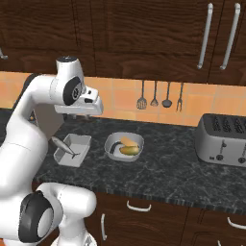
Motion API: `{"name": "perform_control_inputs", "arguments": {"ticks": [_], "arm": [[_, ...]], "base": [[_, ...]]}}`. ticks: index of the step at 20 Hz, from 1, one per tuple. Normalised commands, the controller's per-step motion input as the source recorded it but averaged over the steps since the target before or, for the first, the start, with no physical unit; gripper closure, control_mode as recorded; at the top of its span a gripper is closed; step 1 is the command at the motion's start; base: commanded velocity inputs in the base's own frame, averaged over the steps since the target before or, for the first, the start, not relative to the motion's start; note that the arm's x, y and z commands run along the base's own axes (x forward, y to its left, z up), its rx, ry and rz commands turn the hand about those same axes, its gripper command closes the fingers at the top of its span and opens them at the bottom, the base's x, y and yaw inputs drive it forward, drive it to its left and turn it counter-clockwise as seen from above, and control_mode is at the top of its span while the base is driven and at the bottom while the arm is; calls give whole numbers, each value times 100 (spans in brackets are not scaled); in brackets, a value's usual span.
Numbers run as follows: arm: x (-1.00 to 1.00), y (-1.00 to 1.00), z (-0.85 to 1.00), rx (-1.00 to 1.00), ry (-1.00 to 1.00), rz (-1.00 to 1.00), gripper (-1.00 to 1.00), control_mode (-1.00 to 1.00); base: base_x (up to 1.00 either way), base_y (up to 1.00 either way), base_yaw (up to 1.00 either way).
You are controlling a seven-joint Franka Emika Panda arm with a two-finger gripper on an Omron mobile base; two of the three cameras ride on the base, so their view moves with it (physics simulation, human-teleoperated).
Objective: Take the meat container that has the fish and place it on the second highest rack of the freezer. Then take the vegetable container that has the squash and cucumber and place it on the highest rack of the freezer.
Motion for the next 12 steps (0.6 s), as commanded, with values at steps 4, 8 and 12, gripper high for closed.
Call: {"name": "perform_control_inputs", "arguments": {"ticks": [4,8,12], "arm": [[-58,11,0,0,0,1,-100,-100],[-97,63,-7,-4,1,18,-100,-100],[-27,31,-43,0,9,41,-100,-100]], "base": [[0,0,0],[0,0,0],[0,0,0]]}}
